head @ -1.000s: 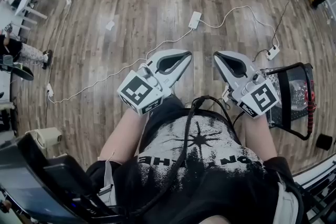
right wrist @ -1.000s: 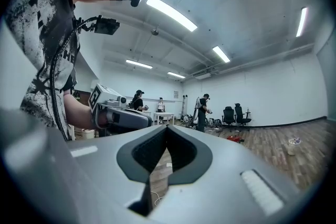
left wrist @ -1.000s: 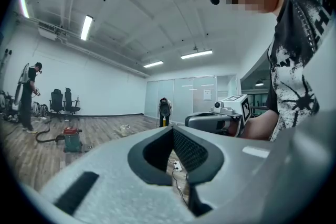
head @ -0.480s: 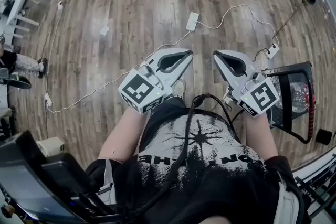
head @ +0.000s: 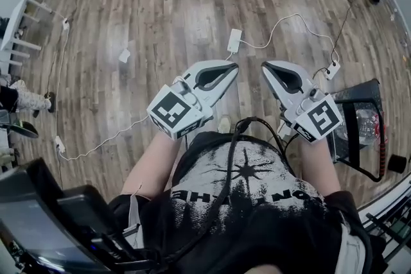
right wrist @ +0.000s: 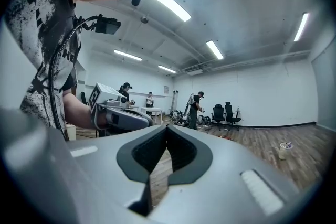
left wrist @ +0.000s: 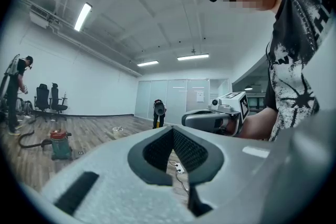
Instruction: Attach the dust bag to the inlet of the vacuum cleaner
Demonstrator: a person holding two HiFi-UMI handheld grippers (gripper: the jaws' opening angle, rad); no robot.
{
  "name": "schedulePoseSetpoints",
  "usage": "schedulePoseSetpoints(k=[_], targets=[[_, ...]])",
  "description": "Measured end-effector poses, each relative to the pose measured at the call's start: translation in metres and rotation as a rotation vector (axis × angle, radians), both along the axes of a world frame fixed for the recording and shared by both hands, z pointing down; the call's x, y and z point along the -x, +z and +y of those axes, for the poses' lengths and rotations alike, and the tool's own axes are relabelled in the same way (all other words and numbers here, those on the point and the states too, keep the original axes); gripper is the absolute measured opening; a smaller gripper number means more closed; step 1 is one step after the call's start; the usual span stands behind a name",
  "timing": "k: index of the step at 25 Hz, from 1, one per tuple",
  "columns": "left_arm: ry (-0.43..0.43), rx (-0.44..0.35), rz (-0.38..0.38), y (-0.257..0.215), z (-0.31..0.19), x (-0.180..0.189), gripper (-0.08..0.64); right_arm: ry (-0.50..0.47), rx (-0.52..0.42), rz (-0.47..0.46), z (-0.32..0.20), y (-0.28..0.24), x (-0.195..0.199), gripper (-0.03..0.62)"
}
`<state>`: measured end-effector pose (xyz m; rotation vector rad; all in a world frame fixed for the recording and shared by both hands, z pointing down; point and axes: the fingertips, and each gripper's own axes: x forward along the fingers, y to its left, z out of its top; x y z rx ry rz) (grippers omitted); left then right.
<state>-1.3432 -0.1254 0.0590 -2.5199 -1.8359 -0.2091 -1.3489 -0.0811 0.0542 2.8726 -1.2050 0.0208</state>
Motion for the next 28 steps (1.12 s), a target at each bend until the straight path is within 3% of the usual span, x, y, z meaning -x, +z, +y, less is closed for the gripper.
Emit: schedulePoseSetpoints(k=[12,20,28], targets=[[0.078,0.024,-0.022,0.014,0.000,-0.059,0.000,0.080,0.022,-0.013,-0.003,0.009,-0.054,0.008],[0.112,0.018,-0.045,0.020,0.031,-0.084,0.000,0.123,0.010,-0.026,0.030,0.014,-0.080,0.008],[0.091,0.002,-0.043,0.022,0.086,-0.136,0.000,0.127,-0.014,-0.016,0.092,0.019,-0.136,0.008]])
